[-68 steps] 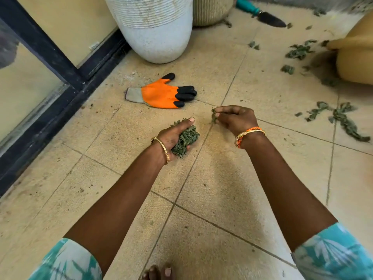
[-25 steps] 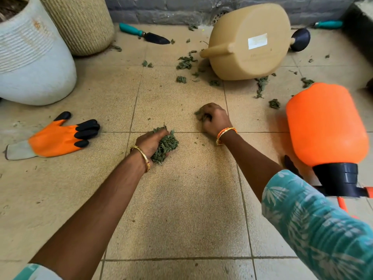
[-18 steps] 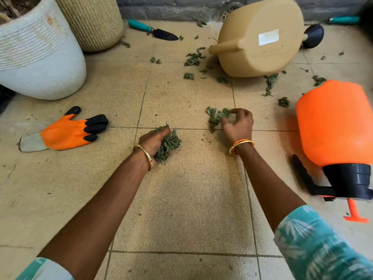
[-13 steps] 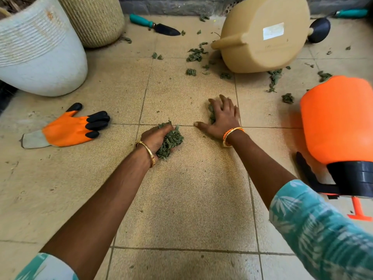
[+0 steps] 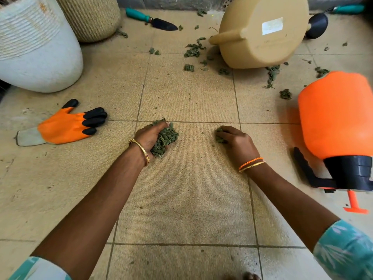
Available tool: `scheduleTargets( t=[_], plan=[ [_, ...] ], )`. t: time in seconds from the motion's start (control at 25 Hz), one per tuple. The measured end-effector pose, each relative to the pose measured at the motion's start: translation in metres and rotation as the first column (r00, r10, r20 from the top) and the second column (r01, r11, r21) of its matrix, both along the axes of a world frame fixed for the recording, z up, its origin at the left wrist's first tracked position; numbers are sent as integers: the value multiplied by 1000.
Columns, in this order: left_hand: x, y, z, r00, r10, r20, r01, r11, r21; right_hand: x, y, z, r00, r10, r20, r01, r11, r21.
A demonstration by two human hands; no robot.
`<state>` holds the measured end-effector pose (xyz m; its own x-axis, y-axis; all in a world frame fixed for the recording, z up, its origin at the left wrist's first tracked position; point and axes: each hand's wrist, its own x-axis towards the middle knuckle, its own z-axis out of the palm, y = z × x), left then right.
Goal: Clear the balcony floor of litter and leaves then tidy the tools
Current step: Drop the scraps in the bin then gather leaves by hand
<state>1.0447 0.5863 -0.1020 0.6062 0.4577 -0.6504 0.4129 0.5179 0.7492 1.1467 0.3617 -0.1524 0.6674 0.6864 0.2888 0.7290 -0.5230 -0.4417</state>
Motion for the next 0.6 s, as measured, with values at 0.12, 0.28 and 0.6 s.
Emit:
scheduleTargets(
  t=[0.12,0.28,0.6],
  plan=[
    [-8,-4,6,1000,26,15,-24,995,-97,1,2,11,955,-167,-244,207,967,147],
    [-37,-3,58,989,143,-27,-145,955,-258,-12,4,81,322,33,-946,586,778,227],
    [-87,-33,272,970,186,-159,-224,936,-271,-62,15,320,-205,206,-957,733,680,-10]
  ],
)
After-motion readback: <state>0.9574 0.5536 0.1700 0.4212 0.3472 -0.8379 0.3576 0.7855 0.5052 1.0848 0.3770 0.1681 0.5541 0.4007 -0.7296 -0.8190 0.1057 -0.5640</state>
